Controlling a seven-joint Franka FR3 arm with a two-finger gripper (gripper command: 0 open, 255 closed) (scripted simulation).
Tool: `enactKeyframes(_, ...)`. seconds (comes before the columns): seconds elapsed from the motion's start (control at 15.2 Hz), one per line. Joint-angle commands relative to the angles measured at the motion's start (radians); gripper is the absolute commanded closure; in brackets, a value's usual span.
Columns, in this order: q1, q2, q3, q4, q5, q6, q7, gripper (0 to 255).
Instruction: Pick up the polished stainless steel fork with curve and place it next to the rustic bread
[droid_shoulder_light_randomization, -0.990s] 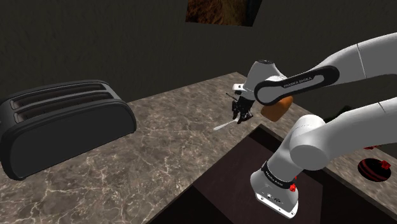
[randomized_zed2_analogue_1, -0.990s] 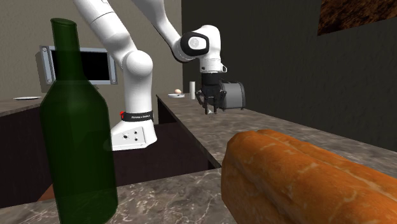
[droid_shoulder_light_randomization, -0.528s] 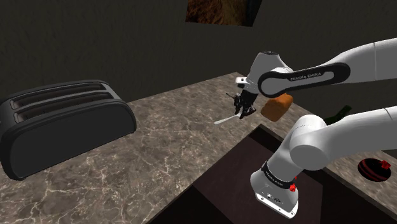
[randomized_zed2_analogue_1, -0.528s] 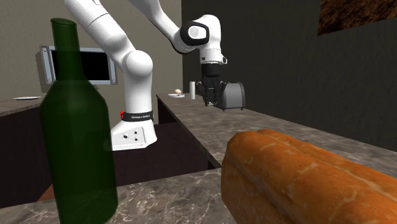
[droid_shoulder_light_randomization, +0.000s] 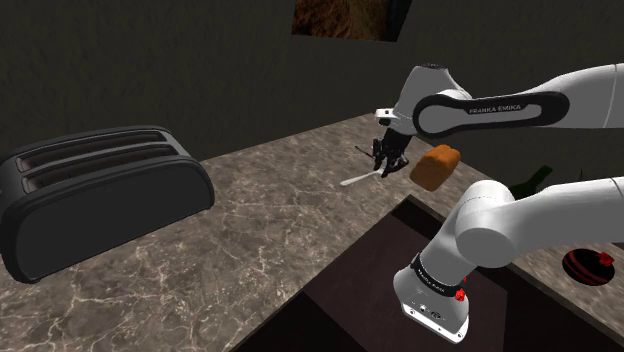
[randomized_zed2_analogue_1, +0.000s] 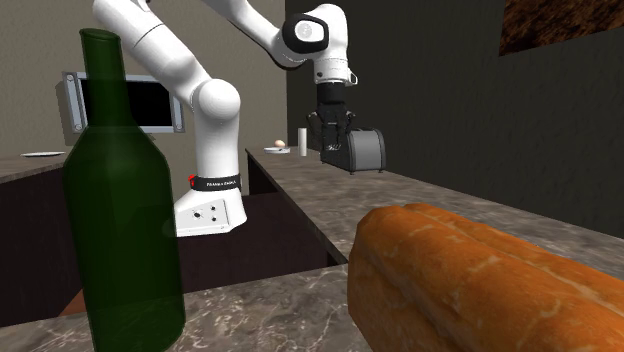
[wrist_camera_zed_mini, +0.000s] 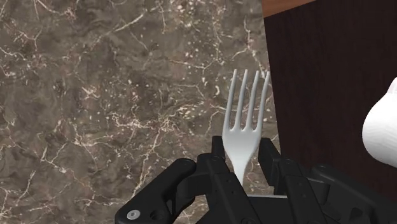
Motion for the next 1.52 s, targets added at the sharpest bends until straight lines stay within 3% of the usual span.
enactKeyframes(0.0, 0.002, -0.017, 0.011, 0.018, 0.010, -0.035, -0.003, 255)
enactKeyframes(0.46, 0.011, -0.058, 0.047, 0.086, 0.045, -0.144, -0.012, 255)
enactKeyframes(0.99, -0.017, 0.100, -0.161, 0.241, -0.032, -0.087, -0.215, 255)
enactKeyframes(1.45, 0.039, 0.282, -0.365, 0.425, -0.011, -0.032, -0.407, 255)
